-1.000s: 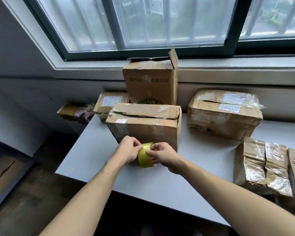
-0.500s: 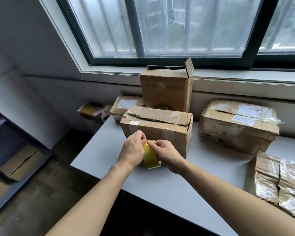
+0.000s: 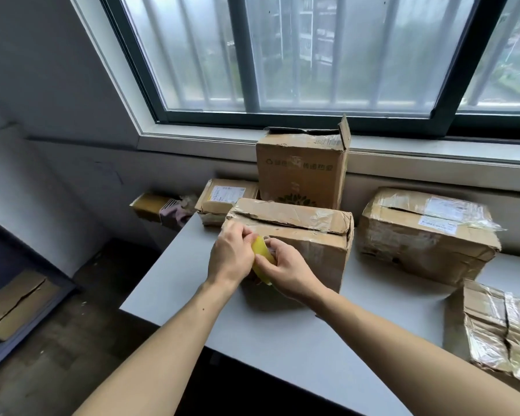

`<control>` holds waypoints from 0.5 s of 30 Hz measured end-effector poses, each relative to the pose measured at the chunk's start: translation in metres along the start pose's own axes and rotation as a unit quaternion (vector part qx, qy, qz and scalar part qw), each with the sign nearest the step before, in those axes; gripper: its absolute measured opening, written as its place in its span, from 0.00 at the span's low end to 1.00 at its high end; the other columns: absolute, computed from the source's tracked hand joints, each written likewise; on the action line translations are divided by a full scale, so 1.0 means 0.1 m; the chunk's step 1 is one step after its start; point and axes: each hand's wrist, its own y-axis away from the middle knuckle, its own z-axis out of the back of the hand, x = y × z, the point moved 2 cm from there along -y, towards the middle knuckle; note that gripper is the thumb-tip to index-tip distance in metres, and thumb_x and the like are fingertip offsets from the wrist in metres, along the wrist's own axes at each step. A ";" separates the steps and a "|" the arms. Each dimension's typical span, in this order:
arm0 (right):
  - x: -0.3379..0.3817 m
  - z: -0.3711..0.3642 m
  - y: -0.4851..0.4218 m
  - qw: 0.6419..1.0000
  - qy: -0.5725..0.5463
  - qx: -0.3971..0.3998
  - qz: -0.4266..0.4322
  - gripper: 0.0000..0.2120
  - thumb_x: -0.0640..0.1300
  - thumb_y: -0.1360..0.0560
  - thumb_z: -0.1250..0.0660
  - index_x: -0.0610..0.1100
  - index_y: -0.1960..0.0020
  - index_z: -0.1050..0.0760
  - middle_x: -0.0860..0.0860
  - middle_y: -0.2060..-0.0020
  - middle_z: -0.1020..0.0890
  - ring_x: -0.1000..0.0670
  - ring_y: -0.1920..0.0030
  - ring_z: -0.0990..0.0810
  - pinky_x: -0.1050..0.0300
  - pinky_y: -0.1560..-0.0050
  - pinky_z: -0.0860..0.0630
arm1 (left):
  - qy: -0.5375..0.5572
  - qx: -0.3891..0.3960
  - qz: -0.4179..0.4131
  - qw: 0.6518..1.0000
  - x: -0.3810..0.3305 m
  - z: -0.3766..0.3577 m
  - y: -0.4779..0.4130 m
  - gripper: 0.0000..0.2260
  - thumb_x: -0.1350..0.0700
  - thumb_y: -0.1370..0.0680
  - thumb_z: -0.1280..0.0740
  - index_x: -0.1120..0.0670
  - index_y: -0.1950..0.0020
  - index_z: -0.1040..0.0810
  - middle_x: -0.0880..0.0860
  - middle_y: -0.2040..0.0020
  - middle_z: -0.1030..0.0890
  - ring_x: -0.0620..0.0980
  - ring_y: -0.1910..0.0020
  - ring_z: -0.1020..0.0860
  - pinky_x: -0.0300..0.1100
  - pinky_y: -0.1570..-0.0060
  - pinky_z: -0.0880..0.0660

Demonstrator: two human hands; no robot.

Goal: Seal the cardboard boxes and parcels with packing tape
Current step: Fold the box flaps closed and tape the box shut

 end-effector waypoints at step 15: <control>0.34 -0.46 -0.67 0.970 -0.046 -0.186 -0.152 0.07 0.46 0.18 0.36 0.42 0.49 0.27 0.44 0.57 0.23 0.53 0.76 0.20 0.59 0.76 0.25 | 0.073 -0.028 -0.270 0.960 0.49 0.39 -0.91 0.04 0.53 0.20 0.32 0.53 0.49 0.20 0.48 0.52 0.24 0.49 0.59 0.23 0.50 0.57 0.23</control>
